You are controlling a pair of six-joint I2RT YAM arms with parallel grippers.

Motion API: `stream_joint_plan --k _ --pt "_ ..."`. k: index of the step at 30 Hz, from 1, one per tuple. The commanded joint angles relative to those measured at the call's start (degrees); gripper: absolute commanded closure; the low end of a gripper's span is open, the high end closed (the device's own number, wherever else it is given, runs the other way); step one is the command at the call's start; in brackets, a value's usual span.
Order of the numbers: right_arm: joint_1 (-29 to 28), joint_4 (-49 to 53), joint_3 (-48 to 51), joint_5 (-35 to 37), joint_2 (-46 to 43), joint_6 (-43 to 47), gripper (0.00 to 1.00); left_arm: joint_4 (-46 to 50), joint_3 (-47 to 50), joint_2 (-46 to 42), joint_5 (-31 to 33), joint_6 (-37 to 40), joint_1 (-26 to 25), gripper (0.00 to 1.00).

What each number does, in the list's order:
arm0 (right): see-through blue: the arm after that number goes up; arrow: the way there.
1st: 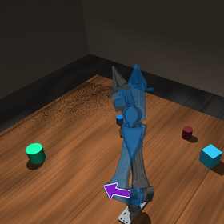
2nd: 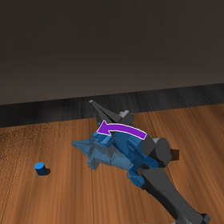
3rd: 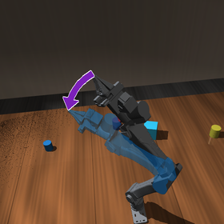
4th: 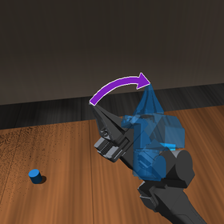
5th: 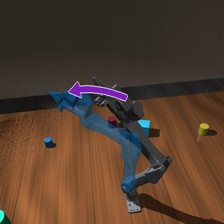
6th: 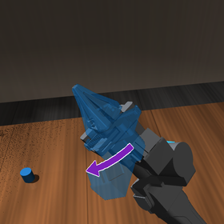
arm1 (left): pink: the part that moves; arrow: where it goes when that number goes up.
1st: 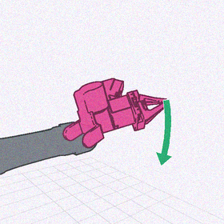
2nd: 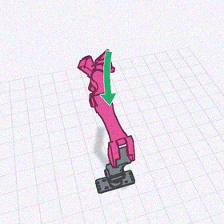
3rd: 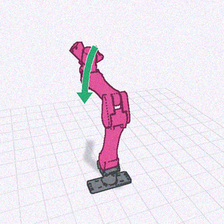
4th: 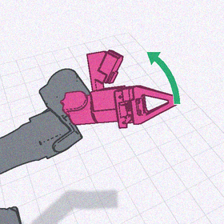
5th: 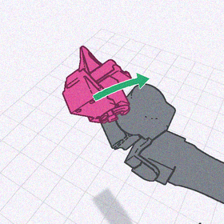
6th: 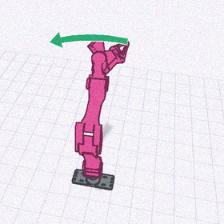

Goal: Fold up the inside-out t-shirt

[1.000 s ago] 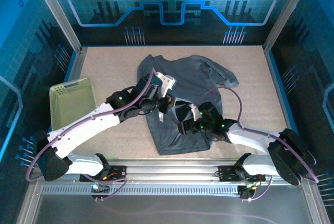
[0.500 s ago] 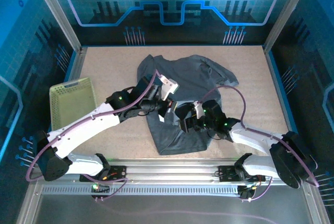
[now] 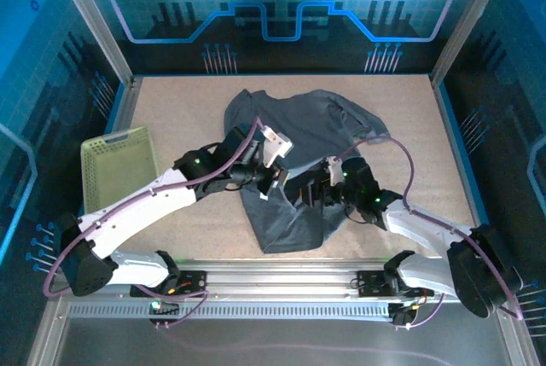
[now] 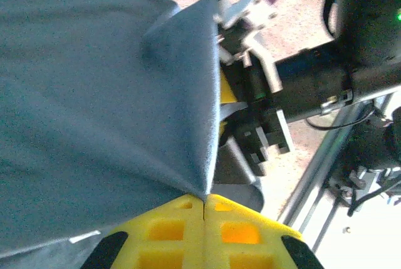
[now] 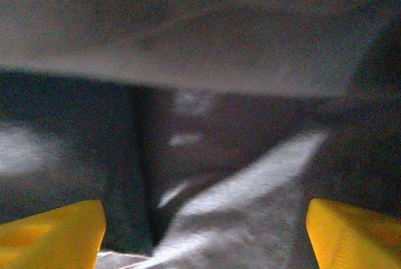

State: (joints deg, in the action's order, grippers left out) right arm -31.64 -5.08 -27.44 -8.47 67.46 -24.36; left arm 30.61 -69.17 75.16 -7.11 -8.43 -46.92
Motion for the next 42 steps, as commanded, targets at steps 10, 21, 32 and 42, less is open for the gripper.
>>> stream_joint_plan --k 10,21,32,42 --pt "-22.7 -8.6 -1.1 37.3 2.9 -1.5 0.15 -0.9 -17.4 11.1 -2.8 -17.8 1.1 1.00" --pt "-23.5 -14.5 -1.6 38.1 9.3 -9.0 0.14 -4.2 -20.9 12.3 -7.8 -20.0 1.5 1.00" --pt "-6.8 -22.7 -6.7 19.6 16.9 -6.8 0.15 -1.5 -21.7 5.7 -8.8 -13.9 0.5 1.00" --pt "1.1 -20.1 -6.2 8.4 10.3 -1.2 0.15 3.5 -21.7 3.5 -4.7 -7.2 0.8 1.00"
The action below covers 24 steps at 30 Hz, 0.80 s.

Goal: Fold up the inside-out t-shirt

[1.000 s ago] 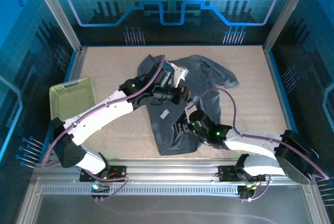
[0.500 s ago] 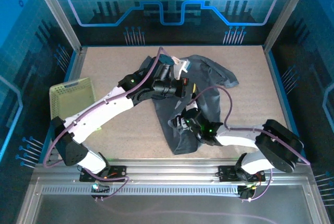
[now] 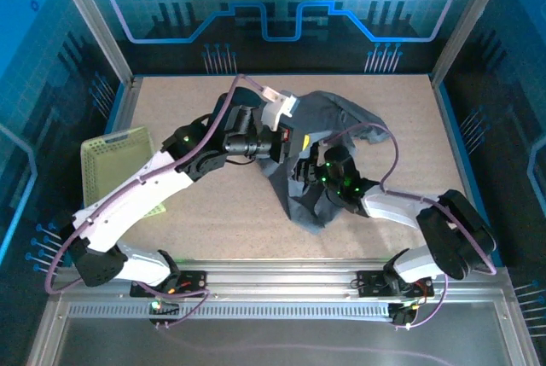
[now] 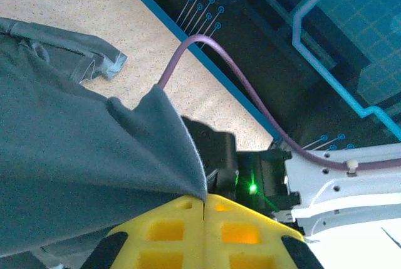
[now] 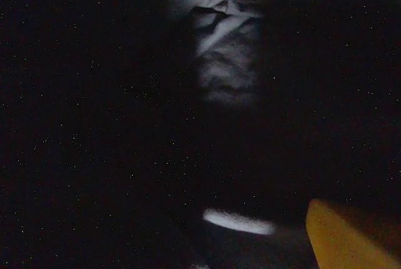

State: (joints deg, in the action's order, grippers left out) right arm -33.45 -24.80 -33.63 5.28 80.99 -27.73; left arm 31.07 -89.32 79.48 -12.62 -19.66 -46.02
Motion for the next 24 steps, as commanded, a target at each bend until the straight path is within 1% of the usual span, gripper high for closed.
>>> stream_joint_plan --k 1,6,8,9,10,11,13,14,16,17,18,21,23,24 --pt "4.0 -0.4 0.6 -6.9 -4.2 2.5 0.16 3.4 -1.4 -0.9 1.4 4.9 -0.1 1.00" --pt "10.0 2.4 2.3 -15.0 -9.8 5.2 0.16 5.9 -1.0 -1.3 3.3 8.2 0.5 1.00" --pt "11.3 3.1 2.4 -17.7 -10.2 6.3 0.15 5.5 -0.6 -1.9 2.8 8.3 1.0 1.00" --pt "11.5 3.8 2.2 -19.1 -10.2 7.1 0.16 5.4 -0.6 -2.3 3.7 8.4 1.2 1.00" --pt "11.4 4.3 2.1 -19.2 -10.0 7.6 0.16 5.2 -0.6 -2.5 4.0 8.2 1.5 1.00" --pt "11.3 5.0 1.9 -17.8 -9.5 7.3 0.16 4.8 -0.5 -2.7 3.2 7.9 1.8 1.00" --pt "11.5 4.6 2.1 -14.4 -8.5 6.1 0.16 4.2 -0.6 -2.6 0.3 7.8 1.9 1.00" --pt "11.6 6.1 1.2 -11.9 -7.7 5.2 0.16 3.7 -0.5 -2.6 -2.3 7.6 1.9 1.00" --pt "12.0 5.0 0.9 -10.3 -6.9 3.8 0.16 3.3 -0.5 -2.4 -6.6 7.9 1.6 1.00" --pt "12.0 4.8 0.8 -8.5 -6.6 2.4 0.17 3.3 -0.6 -2.2 -7.6 8.2 1.2 1.00" --pt "12.3 3.6 1.0 -8.4 -6.4 1.6 0.16 3.5 -0.9 -2.0 -9.0 8.7 0.9 1.00" --pt "14.1 -0.7 1.6 -11.7 -5.5 -1.1 0.16 4.6 -2.0 -1.9 -9.0 10.0 -0.1 1.00" --pt "16.3 -3.3 2.4 -16.6 -5.5 -1.6 0.16 5.2 -2.1 -2.3 -7.1 10.6 -0.1 1.00" --pt "16.9 -3.4 2.6 -17.6 -5.8 -1.1 0.16 5.3 -2.0 -2.6 -6.1 10.8 -0.1 1.00"
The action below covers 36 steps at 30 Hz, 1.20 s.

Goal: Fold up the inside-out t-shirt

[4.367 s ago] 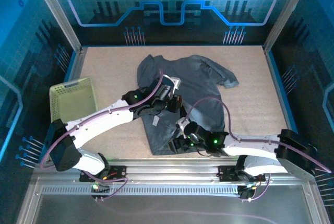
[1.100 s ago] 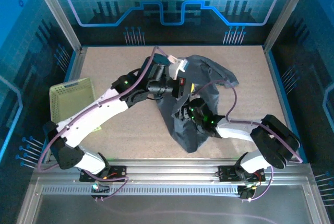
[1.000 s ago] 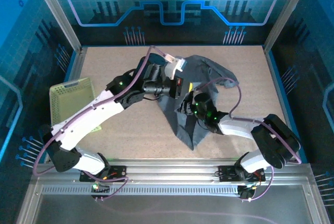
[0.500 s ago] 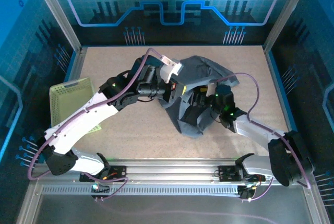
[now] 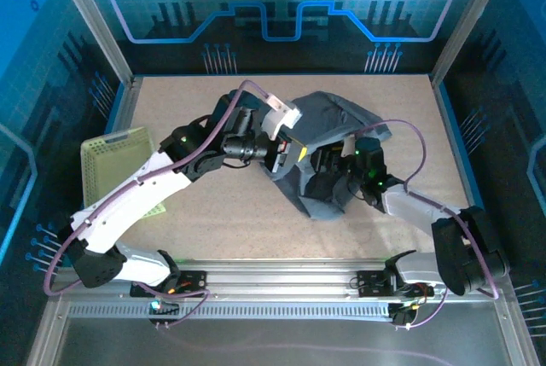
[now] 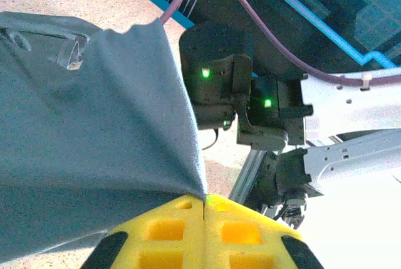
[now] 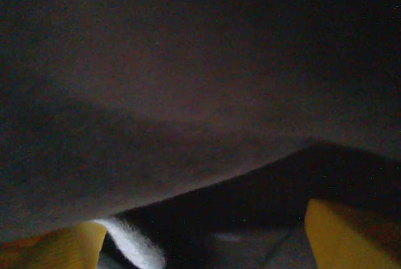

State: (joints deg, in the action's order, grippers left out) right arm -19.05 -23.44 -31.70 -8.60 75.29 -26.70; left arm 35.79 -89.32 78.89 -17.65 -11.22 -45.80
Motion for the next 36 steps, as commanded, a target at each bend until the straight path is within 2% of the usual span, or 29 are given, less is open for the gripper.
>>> stream_joint_plan --k 1,5,9,11,14,17,19,24,29,33,36 --pt "2.8 -3.7 0.6 -4.5 -0.8 -1.0 0.16 0.7 -1.9 -2.3 0.2 2.7 -0.3 1.00" --pt "2.6 3.7 -0.2 -4.6 -4.8 3.8 0.16 1.7 -1.7 -2.0 8.9 1.9 1.9 1.00" --pt "2.0 5.3 1.9 -5.0 -7.8 4.8 0.16 2.5 -2.4 0.3 12.9 0.0 4.4 1.00" --pt "1.9 5.6 2.6 -3.2 -8.0 4.3 0.15 2.1 -2.4 0.6 9.5 0.7 4.4 1.00" --pt "1.8 7.6 1.0 1.1 -5.5 3.4 0.16 -1.7 -0.7 -0.5 0.8 0.1 4.0 1.00" --pt "-1.8 6.5 -0.3 6.1 -2.6 4.0 0.16 -4.7 -1.5 -0.2 -3.1 -2.3 2.5 1.00" --pt "-5.8 5.3 -1.4 10.0 -0.6 4.4 0.16 -5.2 -3.7 1.4 -2.9 -3.5 0.9 1.00" --pt "-15.3 1.2 -3.2 24.9 4.7 4.0 0.16 -6.3 -10.8 6.8 -3.0 -8.4 -1.6 1.00" --pt "-22.9 -2.9 -2.8 41.6 8.0 3.1 0.16 -1.2 -20.1 13.1 3.9 -10.8 -2.6 1.00" --pt "-26.2 -5.6 0.0 48.1 7.8 1.2 0.15 0.2 -23.6 15.3 8.0 -12.6 -1.3 1.00" --pt "-28.8 -6.7 1.5 50.9 7.2 1.1 0.15 1.2 -26.8 17.5 8.5 -13.8 0.1 1.00"
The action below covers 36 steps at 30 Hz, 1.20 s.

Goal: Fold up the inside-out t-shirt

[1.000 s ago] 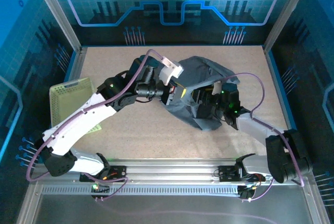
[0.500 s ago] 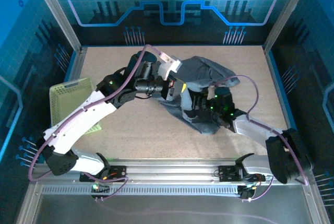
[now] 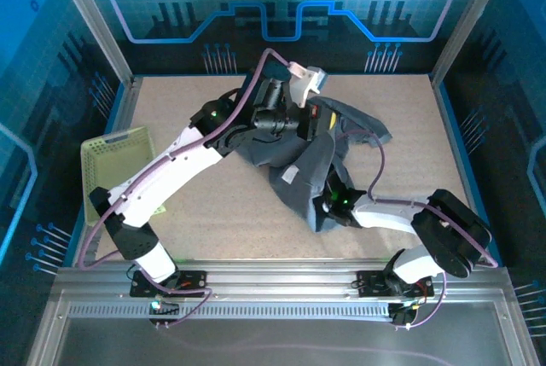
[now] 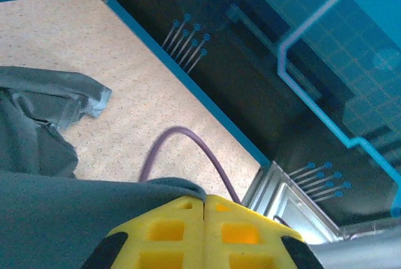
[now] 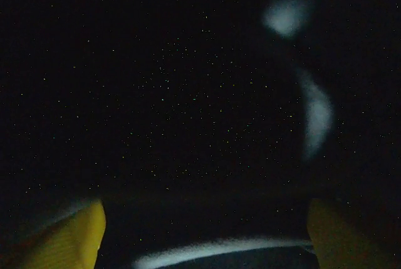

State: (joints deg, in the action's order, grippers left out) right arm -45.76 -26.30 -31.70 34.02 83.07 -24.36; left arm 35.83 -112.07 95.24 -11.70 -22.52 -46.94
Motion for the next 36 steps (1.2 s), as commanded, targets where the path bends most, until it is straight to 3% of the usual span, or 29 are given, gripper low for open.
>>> stream_joint_plan --k 1,6,8,12,20,25,29,36 --pt "-2.9 -3.3 1.4 9.1 -0.7 -1.3 0.15 2.3 -6.0 2.4 2.6 -2.5 1.5 1.00" --pt "-4.3 0.9 -2.5 8.9 1.4 -0.2 0.14 6.3 -13.8 7.8 -0.2 -1.9 1.6 1.00" --pt "-1.5 3.1 -5.3 2.2 3.5 -1.9 0.15 5.9 -15.1 8.6 -4.5 -1.4 0.6 1.00" --pt "5.3 5.5 -10.5 -8.4 7.4 -4.3 0.15 5.5 -14.4 6.5 -4.6 2.7 -4.1 1.00" --pt "17.6 3.1 -13.5 -30.6 10.7 -4.1 0.16 -4.5 1.5 -7.3 -4.2 3.0 -4.6 1.00" --pt "16.0 5.3 -17.2 -22.9 13.0 -3.1 0.19 -10.4 5.2 -9.5 -8.1 0.6 -5.7 1.00" --pt "11.9 3.8 -21.5 -16.1 16.5 -3.3 0.18 -12.6 1.7 -5.1 -9.5 -0.7 -9.2 1.00" --pt "11.3 6.8 -30.3 -17.7 25.6 -7.5 0.17 -14.8 -6.3 3.5 -10.0 -1.7 -16.2 1.00"
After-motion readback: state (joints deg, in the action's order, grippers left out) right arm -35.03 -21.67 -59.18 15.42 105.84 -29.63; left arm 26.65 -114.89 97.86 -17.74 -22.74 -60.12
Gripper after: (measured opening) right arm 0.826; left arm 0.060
